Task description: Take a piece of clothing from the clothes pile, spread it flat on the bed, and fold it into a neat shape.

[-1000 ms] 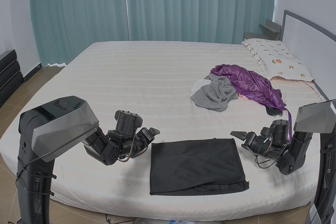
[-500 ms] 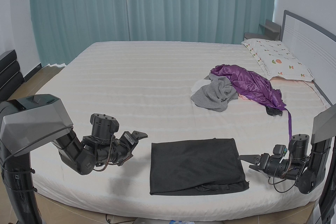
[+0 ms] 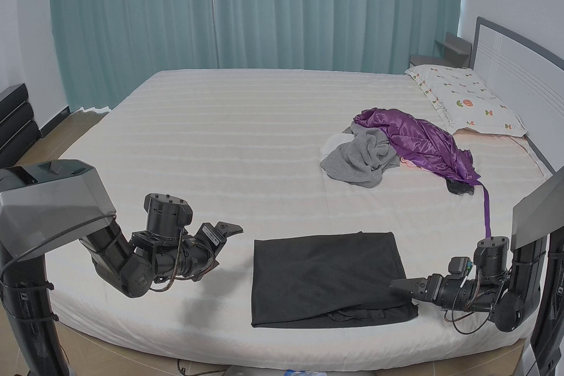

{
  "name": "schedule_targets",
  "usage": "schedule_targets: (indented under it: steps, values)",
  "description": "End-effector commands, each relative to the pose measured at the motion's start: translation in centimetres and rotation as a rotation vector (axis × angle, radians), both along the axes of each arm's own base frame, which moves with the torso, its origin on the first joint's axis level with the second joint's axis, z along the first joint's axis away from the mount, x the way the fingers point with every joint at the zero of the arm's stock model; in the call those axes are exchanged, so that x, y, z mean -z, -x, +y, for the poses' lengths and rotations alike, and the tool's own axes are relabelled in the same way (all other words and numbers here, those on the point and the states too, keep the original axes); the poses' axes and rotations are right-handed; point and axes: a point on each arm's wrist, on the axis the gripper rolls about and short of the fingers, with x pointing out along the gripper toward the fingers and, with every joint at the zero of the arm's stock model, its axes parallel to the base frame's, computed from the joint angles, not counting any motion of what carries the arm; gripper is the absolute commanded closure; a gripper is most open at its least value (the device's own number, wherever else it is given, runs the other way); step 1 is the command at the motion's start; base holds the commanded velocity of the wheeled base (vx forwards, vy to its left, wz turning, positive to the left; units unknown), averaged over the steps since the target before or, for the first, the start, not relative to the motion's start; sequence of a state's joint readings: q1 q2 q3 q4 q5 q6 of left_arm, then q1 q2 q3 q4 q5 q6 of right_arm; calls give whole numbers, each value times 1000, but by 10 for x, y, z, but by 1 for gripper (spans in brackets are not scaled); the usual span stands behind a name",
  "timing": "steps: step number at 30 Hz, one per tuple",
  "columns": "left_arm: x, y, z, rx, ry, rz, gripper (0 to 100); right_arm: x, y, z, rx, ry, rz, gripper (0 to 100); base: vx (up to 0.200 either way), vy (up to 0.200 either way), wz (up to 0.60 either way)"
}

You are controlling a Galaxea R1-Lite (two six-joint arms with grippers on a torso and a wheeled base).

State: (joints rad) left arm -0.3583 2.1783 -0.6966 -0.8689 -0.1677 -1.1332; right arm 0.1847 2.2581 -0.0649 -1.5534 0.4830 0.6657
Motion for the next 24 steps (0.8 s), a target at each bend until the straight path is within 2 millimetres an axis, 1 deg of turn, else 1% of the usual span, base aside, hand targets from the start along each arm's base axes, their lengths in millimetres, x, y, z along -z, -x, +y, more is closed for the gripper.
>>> schedule_targets:
  steps: [1, 3, 4, 14, 24]
  values:
    - [0, 0, 0, -1, -1, 0, 0, 8, -2, 2, -11, 10, 11, 0, 0, 0, 0]
    - [0, 0, 1, -3, 0, 1, 0, 9, -1, 2, -13, 17, 12, 0, 0, 0, 0]
    - [0, 0, 0, -1, -1, 0, 0, 9, -1, 1, -14, 20, 12, 100, 0, 0, 0]
    - [0, -1, 2, -5, -1, 0, 0, 7, 13, -5, -24, 61, 28, 100, 0, 0, 0]
    - [1, -1, 2, -5, -2, 2, 0, 2, 14, -9, -9, 62, 14, 100, 0, 0, 0]
